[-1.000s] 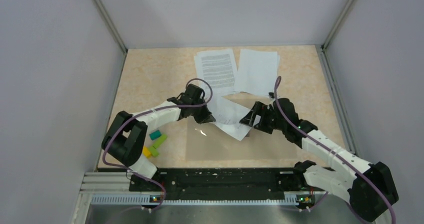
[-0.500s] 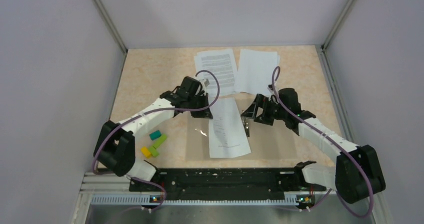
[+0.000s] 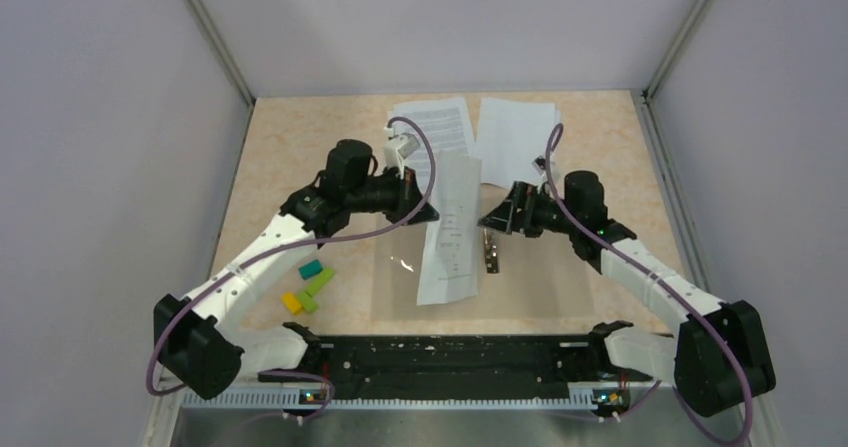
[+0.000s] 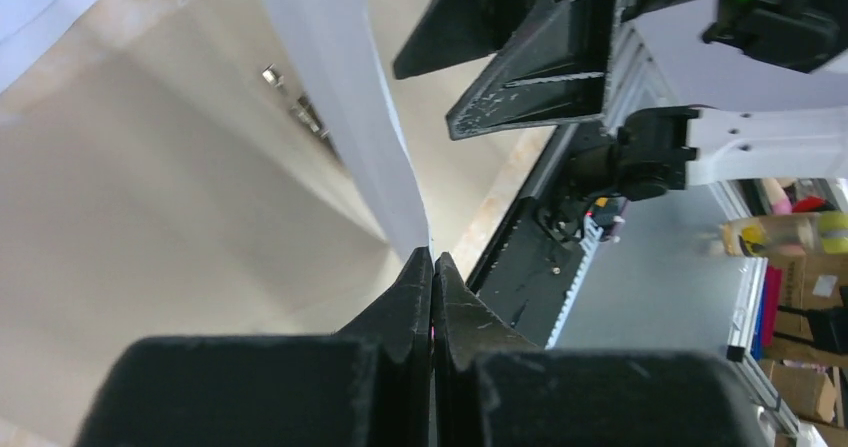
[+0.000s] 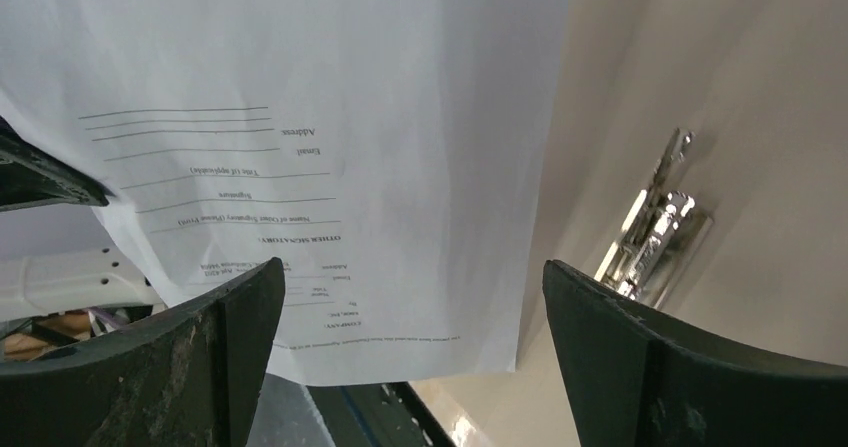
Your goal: Put the files into the folder
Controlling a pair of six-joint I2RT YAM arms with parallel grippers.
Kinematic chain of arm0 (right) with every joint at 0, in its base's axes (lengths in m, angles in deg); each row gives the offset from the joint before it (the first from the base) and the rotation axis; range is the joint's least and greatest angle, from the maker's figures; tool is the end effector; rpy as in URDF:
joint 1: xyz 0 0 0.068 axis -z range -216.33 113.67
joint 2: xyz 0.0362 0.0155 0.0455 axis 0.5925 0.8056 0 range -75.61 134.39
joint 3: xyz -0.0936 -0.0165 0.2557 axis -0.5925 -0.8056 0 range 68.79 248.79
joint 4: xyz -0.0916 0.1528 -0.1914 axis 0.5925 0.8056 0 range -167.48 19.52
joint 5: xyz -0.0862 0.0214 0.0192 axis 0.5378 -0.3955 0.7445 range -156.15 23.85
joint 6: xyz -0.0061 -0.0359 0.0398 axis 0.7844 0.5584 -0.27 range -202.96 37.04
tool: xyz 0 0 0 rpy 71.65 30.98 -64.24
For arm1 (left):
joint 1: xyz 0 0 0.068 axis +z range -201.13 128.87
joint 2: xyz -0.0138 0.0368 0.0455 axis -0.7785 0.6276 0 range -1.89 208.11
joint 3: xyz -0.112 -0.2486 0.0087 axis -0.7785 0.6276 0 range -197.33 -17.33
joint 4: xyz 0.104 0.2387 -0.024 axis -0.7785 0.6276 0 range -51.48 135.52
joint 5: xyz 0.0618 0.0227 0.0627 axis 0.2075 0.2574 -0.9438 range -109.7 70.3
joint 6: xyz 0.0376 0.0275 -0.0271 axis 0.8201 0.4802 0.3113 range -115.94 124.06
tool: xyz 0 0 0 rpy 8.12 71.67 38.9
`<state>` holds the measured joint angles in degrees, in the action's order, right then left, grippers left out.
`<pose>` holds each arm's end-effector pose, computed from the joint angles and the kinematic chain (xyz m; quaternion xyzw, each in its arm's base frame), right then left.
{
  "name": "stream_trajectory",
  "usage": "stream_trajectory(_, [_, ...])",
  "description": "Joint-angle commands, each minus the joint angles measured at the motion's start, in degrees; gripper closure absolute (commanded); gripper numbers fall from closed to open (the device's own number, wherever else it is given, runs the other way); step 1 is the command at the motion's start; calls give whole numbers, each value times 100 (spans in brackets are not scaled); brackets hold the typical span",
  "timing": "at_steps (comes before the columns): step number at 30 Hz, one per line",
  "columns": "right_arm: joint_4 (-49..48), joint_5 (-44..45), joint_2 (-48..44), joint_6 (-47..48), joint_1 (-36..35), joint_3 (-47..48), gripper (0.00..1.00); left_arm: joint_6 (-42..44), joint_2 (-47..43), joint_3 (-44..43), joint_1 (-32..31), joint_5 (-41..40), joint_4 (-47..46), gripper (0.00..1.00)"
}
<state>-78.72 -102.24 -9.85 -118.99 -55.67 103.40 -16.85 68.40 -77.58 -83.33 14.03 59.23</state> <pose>0.2207 0.0998 0.2275 -0.0340 0.8369 0.4586 0.2969 0.2194 -0.1616 0.3255 0.2246 0.8137 -0.4371 0.3105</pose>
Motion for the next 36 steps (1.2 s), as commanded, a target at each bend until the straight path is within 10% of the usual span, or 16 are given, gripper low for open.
stream_trajectory(1, [-970,-277,-589,75,48,181,1,88,-470,-356,-28,842,-569,100])
stream_trajectory(19, [-3937,-1472,-976,-1207,173,193,1,-579,-1426,-878,-41,1815,-1611,100])
stream_trajectory(27, [-5669,-1994,-782,-2594,178,273,1,-155,-1232,-950,13,-248,-666,100])
stream_trajectory(36, [-4262,-1811,-1132,-1993,175,137,44,-340,-988,-819,40,-498,-810,100])
